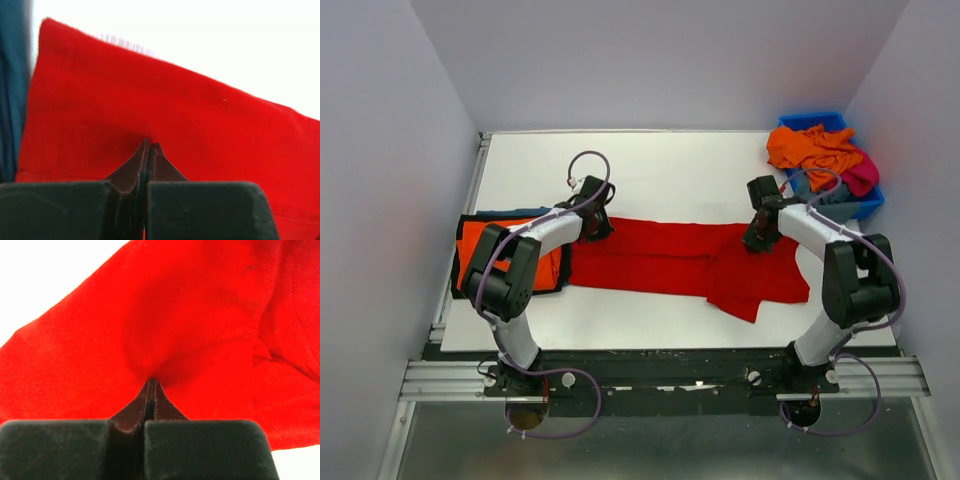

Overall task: Fold and stack the t-shirts
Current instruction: Rotate the tshirt 90 degrees

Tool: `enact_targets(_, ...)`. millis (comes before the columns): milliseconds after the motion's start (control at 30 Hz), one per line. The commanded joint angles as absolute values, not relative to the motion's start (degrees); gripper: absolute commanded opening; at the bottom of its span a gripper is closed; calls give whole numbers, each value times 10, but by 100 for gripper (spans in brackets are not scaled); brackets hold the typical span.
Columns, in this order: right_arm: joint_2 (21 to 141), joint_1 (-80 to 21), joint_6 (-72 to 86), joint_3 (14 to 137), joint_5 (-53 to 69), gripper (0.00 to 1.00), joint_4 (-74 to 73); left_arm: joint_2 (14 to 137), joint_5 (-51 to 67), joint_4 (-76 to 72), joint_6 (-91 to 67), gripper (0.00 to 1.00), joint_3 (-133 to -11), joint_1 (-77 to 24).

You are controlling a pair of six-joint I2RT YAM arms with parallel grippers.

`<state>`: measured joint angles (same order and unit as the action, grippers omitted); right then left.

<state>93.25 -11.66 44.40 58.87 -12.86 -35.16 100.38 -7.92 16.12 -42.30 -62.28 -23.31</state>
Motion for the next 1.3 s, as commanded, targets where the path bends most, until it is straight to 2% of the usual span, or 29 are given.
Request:
enact_targets(0, 1014, -120, 451, 649, -142, 1, -384, 1041, -90, 193, -464, 0, -621, -259)
enact_targets(200, 1116, -151, 427, 773, -196, 1, -469, 1026, -120, 236, -510, 0, -573, -324)
enact_targets(400, 1208, -202, 381, 894, -147, 1, -489, 969, -84, 226, -547, 0, -475, -382)
enact_targets(600, 1321, -224, 294, 1074, -9, 1, -504, 902, -48, 235, -652, 0, -376, -548)
enact_targets(700, 1356, -231, 258, 1141, 61, 1, -498, 877, 18, 165, -685, 0, -317, -614)
enact_targets(800, 1403, -238, 225, 1258, 94, 1, -549, 828, 5, 161, -698, 0, -299, -665)
enact_targets(867, 1408, -237, 214, 1291, 103, 1, -571, 778, -37, 195, -673, 8, -313, -664)
enact_targets(900, 1391, -237, 208, 1283, 109, 4, -563, 753, -64, 226, -653, 14, -328, -654)
enact_targets(1033, 1255, -232, 221, 1140, 117, 25, -457, 692, -48, 254, -557, 20, -395, -536)
enact_targets(1100, 1173, -220, 242, 1053, 116, 34, -405, 678, -49, 248, -514, 35, -428, -497)
enact_targets(1167, 1085, -203, 270, 952, 129, 41, -347, 677, -61, 238, -483, 46, -461, -463)
enact_targets(1233, 1015, -183, 298, 852, 140, 47, -289, 695, -53, 208, -459, 54, -487, -431)
enact_targets(1267, 983, -172, 310, 803, 141, 48, -267, 718, -35, 194, -451, 55, -499, -411)
